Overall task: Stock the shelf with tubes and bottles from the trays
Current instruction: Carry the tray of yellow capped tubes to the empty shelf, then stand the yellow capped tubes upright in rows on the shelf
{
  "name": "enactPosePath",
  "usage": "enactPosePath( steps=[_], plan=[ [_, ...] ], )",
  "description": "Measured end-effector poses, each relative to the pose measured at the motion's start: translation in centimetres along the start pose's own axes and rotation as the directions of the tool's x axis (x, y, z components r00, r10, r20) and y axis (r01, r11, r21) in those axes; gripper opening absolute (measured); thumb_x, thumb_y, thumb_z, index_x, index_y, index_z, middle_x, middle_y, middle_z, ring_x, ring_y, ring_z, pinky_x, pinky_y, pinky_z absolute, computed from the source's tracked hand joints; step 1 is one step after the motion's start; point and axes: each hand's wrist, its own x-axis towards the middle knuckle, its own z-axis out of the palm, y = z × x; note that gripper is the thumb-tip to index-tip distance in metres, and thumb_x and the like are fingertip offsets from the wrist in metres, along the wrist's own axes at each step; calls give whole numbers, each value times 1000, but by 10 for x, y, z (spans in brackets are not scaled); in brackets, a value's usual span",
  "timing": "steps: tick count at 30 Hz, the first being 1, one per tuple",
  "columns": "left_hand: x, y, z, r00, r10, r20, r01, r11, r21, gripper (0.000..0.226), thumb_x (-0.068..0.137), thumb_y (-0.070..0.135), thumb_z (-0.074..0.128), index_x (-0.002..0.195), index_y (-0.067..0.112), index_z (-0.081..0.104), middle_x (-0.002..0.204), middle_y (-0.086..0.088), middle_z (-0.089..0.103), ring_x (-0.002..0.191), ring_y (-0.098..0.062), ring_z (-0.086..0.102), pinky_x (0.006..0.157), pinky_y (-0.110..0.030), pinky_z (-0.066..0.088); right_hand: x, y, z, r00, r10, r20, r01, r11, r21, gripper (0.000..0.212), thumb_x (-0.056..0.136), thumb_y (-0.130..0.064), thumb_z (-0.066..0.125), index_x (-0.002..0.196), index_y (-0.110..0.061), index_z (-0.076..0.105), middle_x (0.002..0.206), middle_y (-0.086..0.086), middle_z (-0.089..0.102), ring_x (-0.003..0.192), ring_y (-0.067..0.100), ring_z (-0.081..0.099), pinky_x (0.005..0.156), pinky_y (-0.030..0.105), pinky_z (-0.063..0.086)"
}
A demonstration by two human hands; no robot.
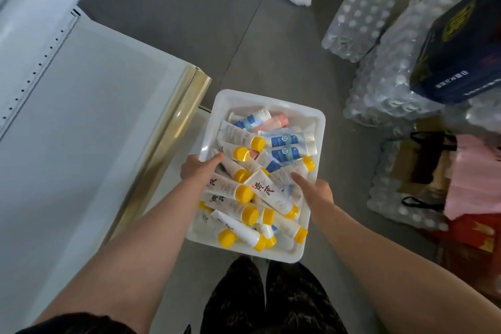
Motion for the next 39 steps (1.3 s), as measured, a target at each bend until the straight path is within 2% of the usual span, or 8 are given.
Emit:
enactPosePath(
  steps=[5,10,20,24,27,31,37,39],
  plan=[
    [-50,-5,6,983,-93,-159,92,996,-10,89,70,65,76,131,6,48,133,-19,54,120,-38,55,94,-48,51,-40,9,10,940,-305,-150,273,940,-204,62,78,-51,78,125,-19,55,124,2,56,114,21,54,96,41,49],
    [-66,-18,19,979,-203,-33,198,974,-109,93,75,59,76,137,2,36,137,-20,51,121,-38,56,93,-44,48,-54,15,24,960,-249,125,268,949,-167,64,72,-56,83,123,-25,61,118,-1,62,104,17,61,85,34,52],
    [-56,-12,36,968,-249,-3,247,960,-134,111,67,60,82,142,2,24,143,-19,45,128,-37,51,100,-45,45,-28,22,38,945,-307,117,328,870,-368,52,63,-57,86,103,-40,59,107,-2,63,107,22,57,90,44,55],
    [-54,-9,25,949,-292,119,311,929,-199,112,50,57,90,136,5,40,133,-17,54,116,-33,59,89,-37,52,-32,15,31,951,-279,136,308,907,-288,48,66,-50,88,103,-32,63,103,-5,64,95,19,64,83,44,60],
    [-55,-13,21,943,-282,178,327,884,-334,111,26,50,88,124,8,55,115,-17,66,96,-34,67,87,-45,58,-44,5,22,952,-271,143,291,946,-145,40,75,-39,85,106,-26,63,102,-3,69,89,20,69,79,45,62],
    [-81,-5,9,944,-158,289,291,809,-510,59,60,38,88,107,9,66,93,-17,73,84,-32,72,86,-47,59,-75,-21,4,944,-256,209,235,965,120,37,80,-33,84,109,-22,64,100,4,74,81,19,73,65,33,60],
    [-126,45,-23,932,91,350,178,726,-664,37,79,27,80,109,10,67,97,-16,73,83,-27,70,70,-37,59,-129,-76,-18,900,-343,270,258,917,305,31,85,-35,79,112,-25,67,103,4,74,88,21,73,81,47,61],
    [-140,62,-35,915,192,354,120,710,-694,30,84,27,74,110,14,68,100,-12,72,87,-24,69,71,-36,57,-145,-92,-24,870,-392,298,274,888,369,33,89,-33,75,118,-22,65,102,4,72,82,19,71,73,45,62]
  ],
)
